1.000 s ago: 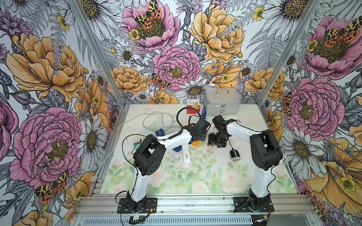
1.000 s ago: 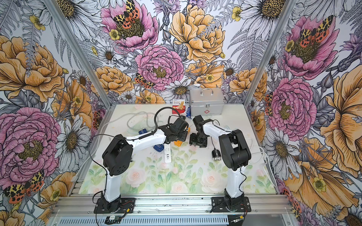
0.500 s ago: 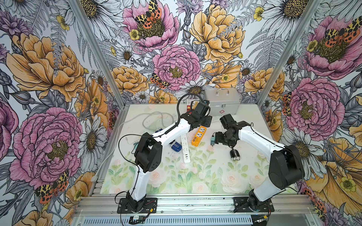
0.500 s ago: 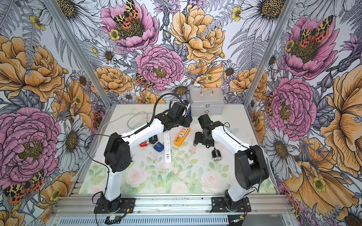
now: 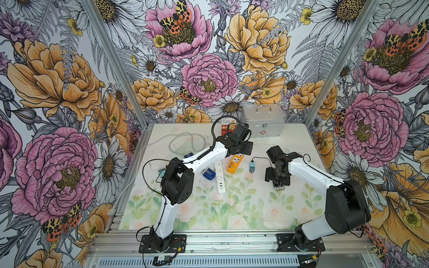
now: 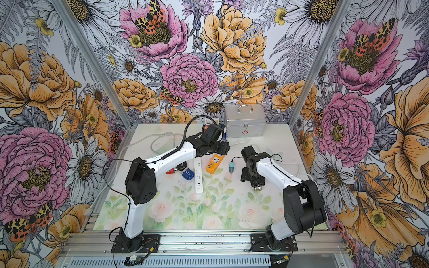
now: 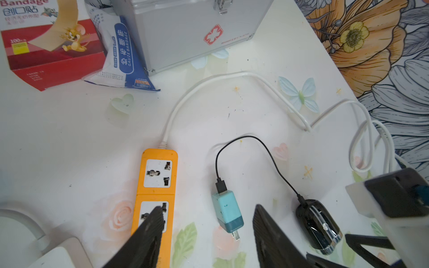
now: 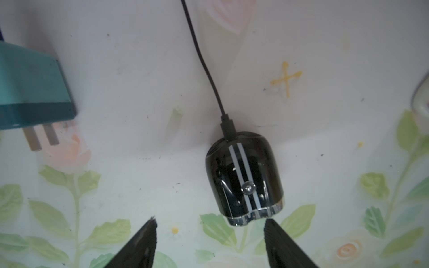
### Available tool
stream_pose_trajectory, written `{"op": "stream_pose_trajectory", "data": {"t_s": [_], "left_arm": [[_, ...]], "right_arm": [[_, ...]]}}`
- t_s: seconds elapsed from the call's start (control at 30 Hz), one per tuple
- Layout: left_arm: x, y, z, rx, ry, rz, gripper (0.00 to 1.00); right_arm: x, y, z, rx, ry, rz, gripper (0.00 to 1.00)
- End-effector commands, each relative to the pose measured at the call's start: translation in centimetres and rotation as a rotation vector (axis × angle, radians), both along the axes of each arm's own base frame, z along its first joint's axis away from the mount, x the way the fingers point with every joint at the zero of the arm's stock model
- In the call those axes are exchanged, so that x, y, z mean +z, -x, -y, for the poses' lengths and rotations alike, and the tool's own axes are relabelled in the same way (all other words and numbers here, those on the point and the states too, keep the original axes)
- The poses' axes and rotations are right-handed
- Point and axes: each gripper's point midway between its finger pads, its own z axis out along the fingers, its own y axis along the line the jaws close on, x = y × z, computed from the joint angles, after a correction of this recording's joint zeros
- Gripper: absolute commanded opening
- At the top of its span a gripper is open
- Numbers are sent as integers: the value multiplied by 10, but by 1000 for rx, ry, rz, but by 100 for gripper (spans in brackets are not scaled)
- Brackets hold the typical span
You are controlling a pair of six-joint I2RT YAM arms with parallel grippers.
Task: Unplug the electric shaver
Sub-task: Pick up the electric shaver from the center of the board.
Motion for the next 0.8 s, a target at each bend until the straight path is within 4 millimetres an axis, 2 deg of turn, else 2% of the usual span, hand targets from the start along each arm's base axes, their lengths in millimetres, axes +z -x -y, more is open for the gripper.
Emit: {"op": "stream_pose_trajectory", "data": {"t_s": [0.0, 0.13, 0.27, 0.57, 0.77], "left_arm": [[-11, 7, 17, 41, 27, -69, 62], [-18, 3, 27, 93, 61, -119, 63], [-22, -1, 28, 156, 86, -167, 62], [-24, -1, 29, 216, 128, -224, 63], [-29, 1, 37, 231, 160, -281, 62]], "right_arm": [[6, 1, 23, -22, 82, 25, 74], [0, -2, 37, -41, 98, 0, 74], [-5, -7, 39, -20, 92, -7, 74], [-19, -15, 24, 40, -14, -1, 72], [-34, -5, 25, 38, -41, -41, 69]]}}
